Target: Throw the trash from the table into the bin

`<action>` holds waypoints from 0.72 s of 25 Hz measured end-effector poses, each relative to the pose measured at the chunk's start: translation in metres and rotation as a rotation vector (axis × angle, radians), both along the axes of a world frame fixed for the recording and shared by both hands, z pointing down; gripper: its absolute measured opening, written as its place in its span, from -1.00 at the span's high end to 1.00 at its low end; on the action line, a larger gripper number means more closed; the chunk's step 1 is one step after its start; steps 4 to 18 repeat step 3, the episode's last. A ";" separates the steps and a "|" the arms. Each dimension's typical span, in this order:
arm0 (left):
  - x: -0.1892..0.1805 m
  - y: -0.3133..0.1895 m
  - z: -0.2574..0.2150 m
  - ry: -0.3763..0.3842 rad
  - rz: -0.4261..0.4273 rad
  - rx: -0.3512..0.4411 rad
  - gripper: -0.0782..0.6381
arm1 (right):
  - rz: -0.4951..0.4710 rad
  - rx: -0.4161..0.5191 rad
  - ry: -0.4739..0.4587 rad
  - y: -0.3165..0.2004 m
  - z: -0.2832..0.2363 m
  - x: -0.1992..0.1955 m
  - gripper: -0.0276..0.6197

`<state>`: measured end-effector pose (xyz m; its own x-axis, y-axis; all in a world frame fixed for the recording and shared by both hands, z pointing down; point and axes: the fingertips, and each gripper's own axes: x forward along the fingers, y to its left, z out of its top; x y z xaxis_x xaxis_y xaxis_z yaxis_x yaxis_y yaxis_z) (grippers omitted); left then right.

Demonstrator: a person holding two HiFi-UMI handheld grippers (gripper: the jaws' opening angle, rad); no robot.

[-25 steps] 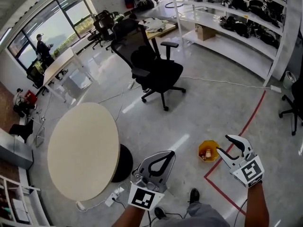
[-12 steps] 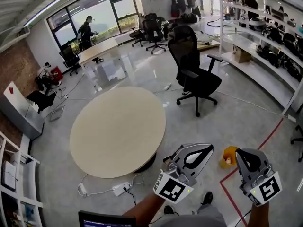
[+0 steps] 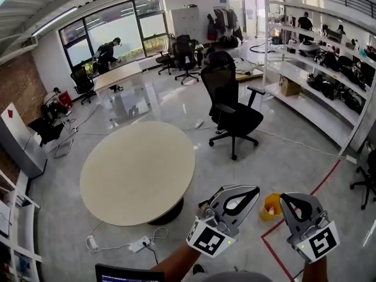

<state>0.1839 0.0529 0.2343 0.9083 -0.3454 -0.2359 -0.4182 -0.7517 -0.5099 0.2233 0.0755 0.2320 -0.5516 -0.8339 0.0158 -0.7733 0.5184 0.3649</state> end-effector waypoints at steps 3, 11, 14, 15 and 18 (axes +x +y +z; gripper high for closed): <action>0.043 0.011 -0.008 -0.014 -0.005 0.002 0.66 | -0.019 0.016 0.007 0.016 -0.012 0.036 0.89; 0.043 0.011 -0.008 -0.014 -0.005 0.002 0.66 | -0.019 0.016 0.007 0.016 -0.012 0.036 0.89; 0.043 0.011 -0.008 -0.014 -0.005 0.002 0.66 | -0.019 0.016 0.007 0.016 -0.012 0.036 0.89; 0.043 0.011 -0.008 -0.014 -0.005 0.002 0.66 | -0.019 0.016 0.007 0.016 -0.012 0.036 0.89; 0.043 0.011 -0.008 -0.014 -0.005 0.002 0.66 | -0.019 0.016 0.007 0.016 -0.012 0.036 0.89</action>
